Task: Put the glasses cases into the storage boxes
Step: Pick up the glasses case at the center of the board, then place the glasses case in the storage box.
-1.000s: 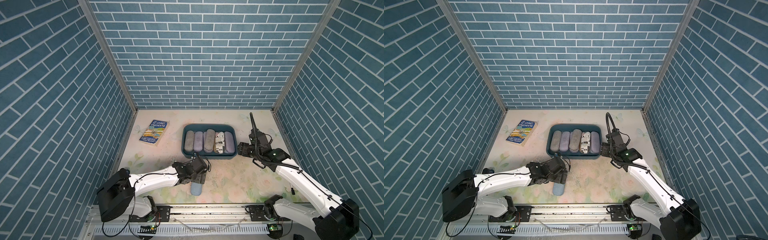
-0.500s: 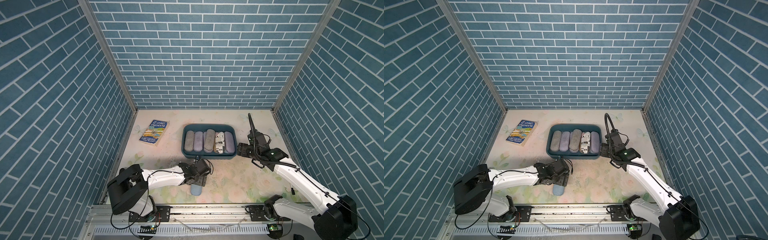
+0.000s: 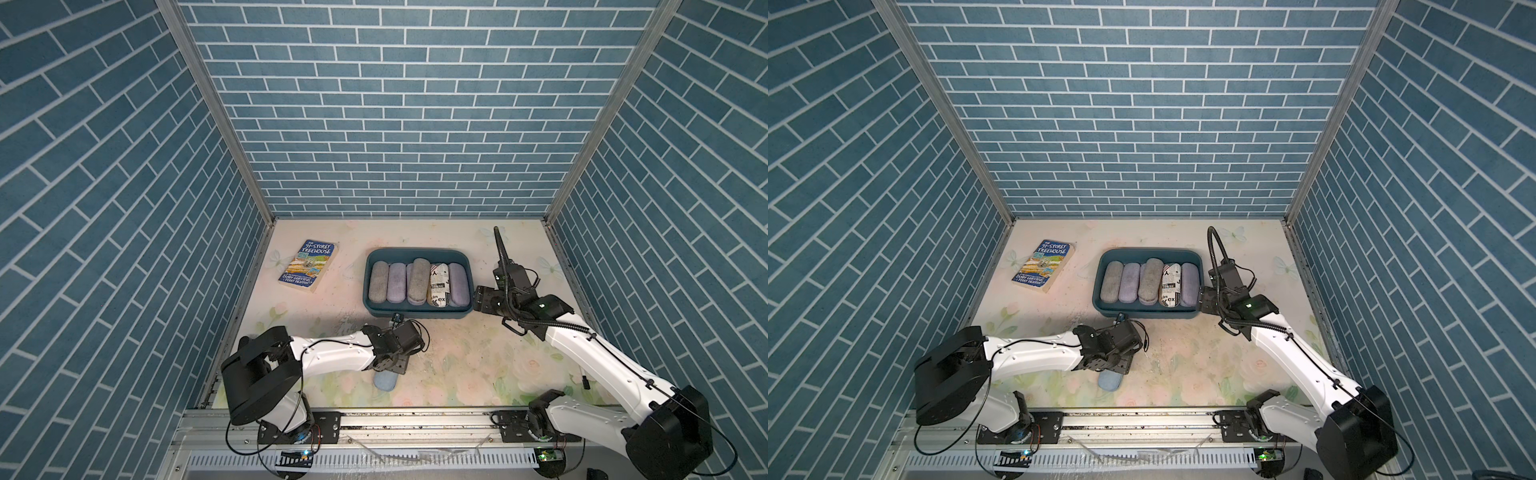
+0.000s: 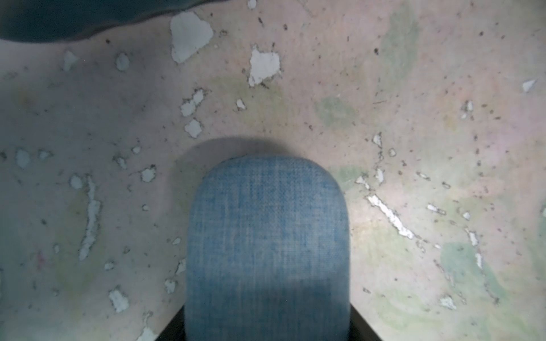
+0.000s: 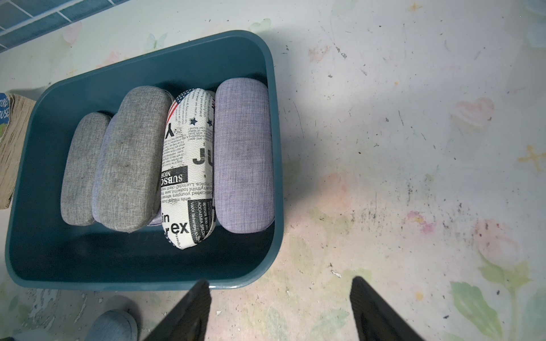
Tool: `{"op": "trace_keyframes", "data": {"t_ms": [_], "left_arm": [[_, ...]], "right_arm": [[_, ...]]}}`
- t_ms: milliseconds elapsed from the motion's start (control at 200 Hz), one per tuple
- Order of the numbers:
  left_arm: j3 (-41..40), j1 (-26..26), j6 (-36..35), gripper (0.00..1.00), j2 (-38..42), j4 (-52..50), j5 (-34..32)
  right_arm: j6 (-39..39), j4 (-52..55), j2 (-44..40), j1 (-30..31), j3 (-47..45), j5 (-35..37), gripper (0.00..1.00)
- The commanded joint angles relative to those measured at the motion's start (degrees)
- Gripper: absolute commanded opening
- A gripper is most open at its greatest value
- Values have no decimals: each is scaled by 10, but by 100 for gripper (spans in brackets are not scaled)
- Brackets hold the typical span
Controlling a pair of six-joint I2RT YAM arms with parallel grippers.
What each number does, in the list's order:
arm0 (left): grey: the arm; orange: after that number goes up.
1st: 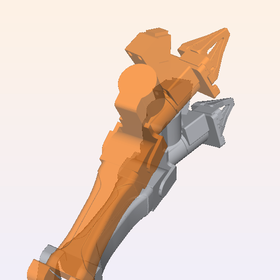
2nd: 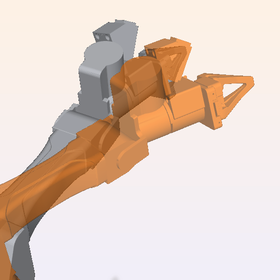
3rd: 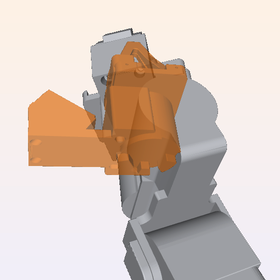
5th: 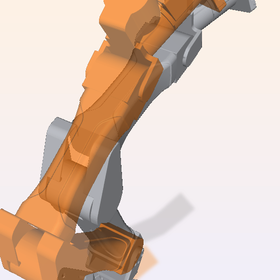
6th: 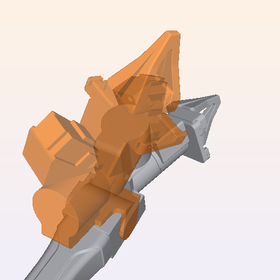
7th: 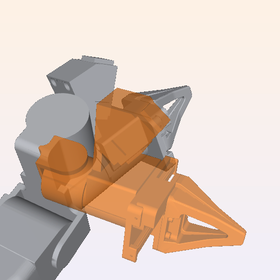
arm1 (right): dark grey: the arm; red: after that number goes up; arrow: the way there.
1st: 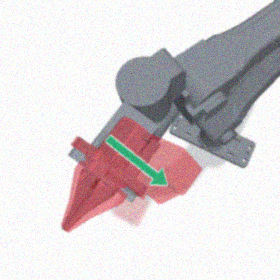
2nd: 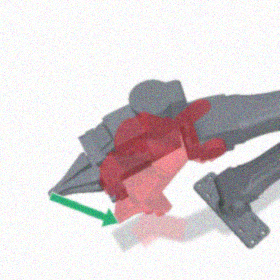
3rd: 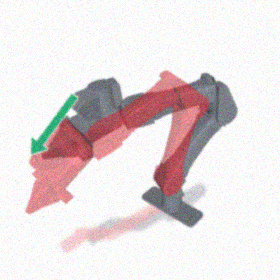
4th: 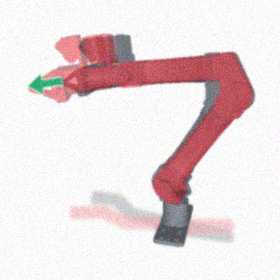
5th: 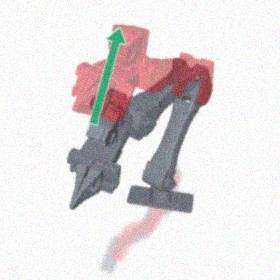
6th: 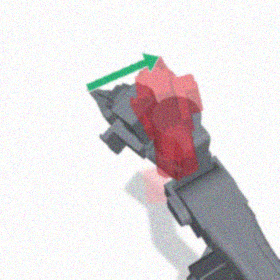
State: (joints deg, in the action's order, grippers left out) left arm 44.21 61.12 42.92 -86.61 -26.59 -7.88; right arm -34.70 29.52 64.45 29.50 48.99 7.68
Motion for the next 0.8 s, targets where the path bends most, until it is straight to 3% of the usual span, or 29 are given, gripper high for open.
{"op": "trace_keyframes", "data": {"t_ms": [0, 285, 455, 795], "left_arm": [[24, 5, -11, 59, 33, -43, -13], [109, -3, -56, 61, 113, -138, -44], [165, -48, -91, 62, 131, -147, -36], [239, -174, -139, 64, 41, -69, -15]], "right_arm": [[-8, 0, 3, 0, 5, 1, 76], [-5, 2, 3, 0, 9, 1, 76], [-2, 3, 3, 0, 11, 6, 76], [7, 7, 9, -1, 19, 13, 76]]}}
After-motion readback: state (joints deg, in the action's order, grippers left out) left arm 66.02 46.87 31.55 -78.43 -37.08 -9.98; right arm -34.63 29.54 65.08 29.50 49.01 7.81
